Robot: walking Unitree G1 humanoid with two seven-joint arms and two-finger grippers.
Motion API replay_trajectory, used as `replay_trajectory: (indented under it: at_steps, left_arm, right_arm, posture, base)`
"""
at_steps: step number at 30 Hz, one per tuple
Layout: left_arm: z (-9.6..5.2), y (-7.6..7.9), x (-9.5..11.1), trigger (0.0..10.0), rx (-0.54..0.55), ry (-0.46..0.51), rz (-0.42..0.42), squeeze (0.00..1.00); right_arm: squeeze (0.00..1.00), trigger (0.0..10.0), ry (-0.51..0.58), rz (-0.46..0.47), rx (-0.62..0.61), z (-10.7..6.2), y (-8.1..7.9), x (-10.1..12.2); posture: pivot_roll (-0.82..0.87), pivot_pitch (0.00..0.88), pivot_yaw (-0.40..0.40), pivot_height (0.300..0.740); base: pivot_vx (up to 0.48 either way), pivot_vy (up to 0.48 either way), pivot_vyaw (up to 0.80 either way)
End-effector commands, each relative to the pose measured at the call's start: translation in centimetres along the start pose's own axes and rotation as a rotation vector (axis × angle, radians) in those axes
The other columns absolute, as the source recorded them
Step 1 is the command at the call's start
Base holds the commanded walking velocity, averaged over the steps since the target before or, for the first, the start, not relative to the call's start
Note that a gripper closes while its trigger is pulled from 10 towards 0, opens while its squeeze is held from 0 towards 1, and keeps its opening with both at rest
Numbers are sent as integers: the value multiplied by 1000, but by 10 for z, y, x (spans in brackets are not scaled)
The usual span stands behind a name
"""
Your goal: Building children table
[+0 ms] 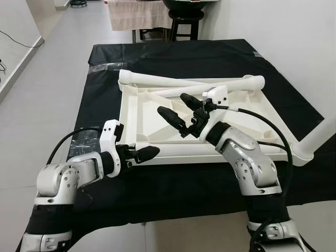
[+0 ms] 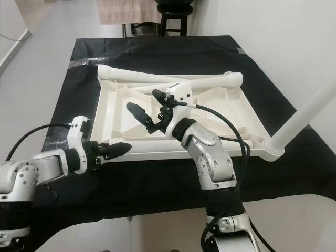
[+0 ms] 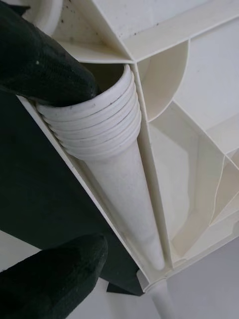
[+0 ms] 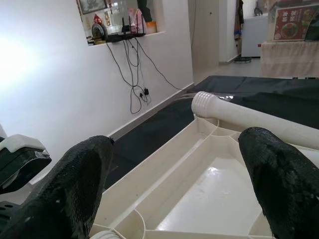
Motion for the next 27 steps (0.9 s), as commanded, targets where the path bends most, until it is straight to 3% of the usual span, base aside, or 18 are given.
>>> replay_trajectory:
  at_steps: [1,10,19,22,25,27]
  left_arm:
    - [3,0,-6,10000,-17,-38,-22,0]
    - [10,10,13,10000,-126,-42,-118,0]
    - [12,22,11,10000,-251,-90,-242,0]
    - [12,22,11,10000,-251,-90,-242,0]
    - [5,46,14,10000,-403,-109,-251,0]
    - [2,51,16,10000,-436,-110,-251,0]
  right_arm:
    - [0,10000,5,-6,10,1,-1,4]
    - [0,10000,7,-10,12,1,-3,7]
    - [0,10000,6,-14,13,1,-4,8]
    - [0,10000,6,-14,13,1,-4,8]
    - [0,10000,6,-18,14,1,-5,8]
    - [0,10000,6,-17,13,2,-5,8]
  posture:
    - [-43,83,-46,740]
    - [-56,90,-42,740]
    - [-70,97,-40,740]
    - [-70,97,-40,740]
    - [-70,97,-40,740]
    - [-68,94,-39,740]
  base:
    - [0,0,0]
    - [0,0,0]
    - [0,0,0]
    - [0,0,0]
    - [0,0,0]
    - [0,0,0]
Point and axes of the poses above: a point about 5 cm out from each wrist's last joint towards the gripper, its own z axis pointing out of the wrist towards the gripper, its own x axis along the axis of the wrist's last joint, y = z × x, the point moved 4 cm from there along z, pointing out of the wrist towards the gripper, and after that the axes turned 12 degrees about -z, right-handed, at the moved point
